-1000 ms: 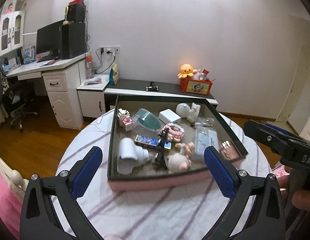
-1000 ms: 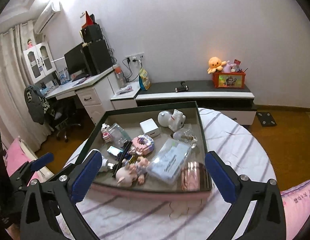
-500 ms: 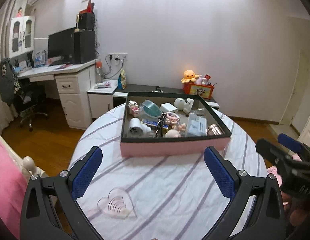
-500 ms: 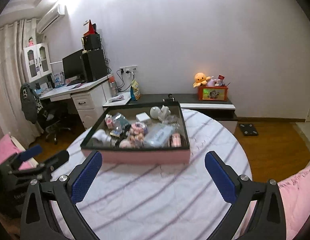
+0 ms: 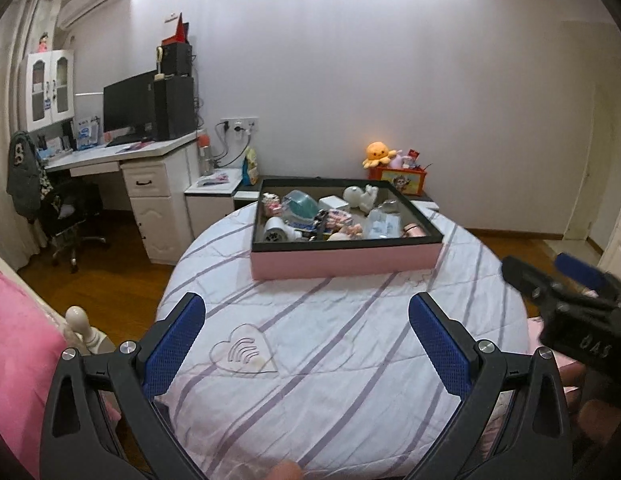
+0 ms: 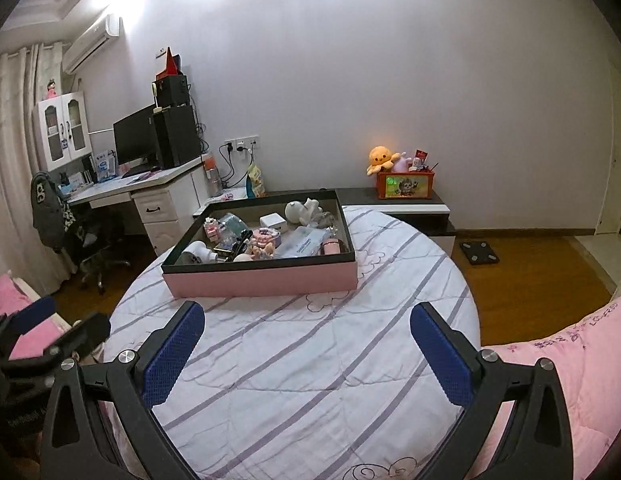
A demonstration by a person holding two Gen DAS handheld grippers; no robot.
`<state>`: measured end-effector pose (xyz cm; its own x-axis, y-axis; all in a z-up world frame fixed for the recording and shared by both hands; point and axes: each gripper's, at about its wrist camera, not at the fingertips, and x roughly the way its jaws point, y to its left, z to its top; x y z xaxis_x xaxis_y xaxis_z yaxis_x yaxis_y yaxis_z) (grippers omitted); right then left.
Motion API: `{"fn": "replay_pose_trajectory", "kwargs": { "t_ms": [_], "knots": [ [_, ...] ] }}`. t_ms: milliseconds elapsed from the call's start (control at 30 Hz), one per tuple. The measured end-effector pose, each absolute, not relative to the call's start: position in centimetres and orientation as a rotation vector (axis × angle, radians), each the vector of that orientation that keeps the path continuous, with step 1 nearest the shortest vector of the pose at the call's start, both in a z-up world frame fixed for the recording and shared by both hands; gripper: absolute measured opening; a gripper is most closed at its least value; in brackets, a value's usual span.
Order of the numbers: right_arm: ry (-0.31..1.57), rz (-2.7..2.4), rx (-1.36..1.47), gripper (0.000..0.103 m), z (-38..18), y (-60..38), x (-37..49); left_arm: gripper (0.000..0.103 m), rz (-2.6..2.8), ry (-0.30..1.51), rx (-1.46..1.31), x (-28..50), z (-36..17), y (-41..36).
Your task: Organize rigid objects
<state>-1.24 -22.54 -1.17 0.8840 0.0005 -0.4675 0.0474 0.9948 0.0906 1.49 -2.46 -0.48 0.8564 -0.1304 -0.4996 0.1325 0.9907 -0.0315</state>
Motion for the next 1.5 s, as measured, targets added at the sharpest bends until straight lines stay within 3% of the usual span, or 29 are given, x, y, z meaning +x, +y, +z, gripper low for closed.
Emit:
{"fn": "replay_pose_trajectory", "kwargs": {
  "t_ms": [1500],
  "knots": [
    [0.478,-0.013,0.102,0.103,-0.6,-22.3,-1.3,0.103,-0.133,0.499,-0.025,0.6,0.8,-1.6]
  ]
}}
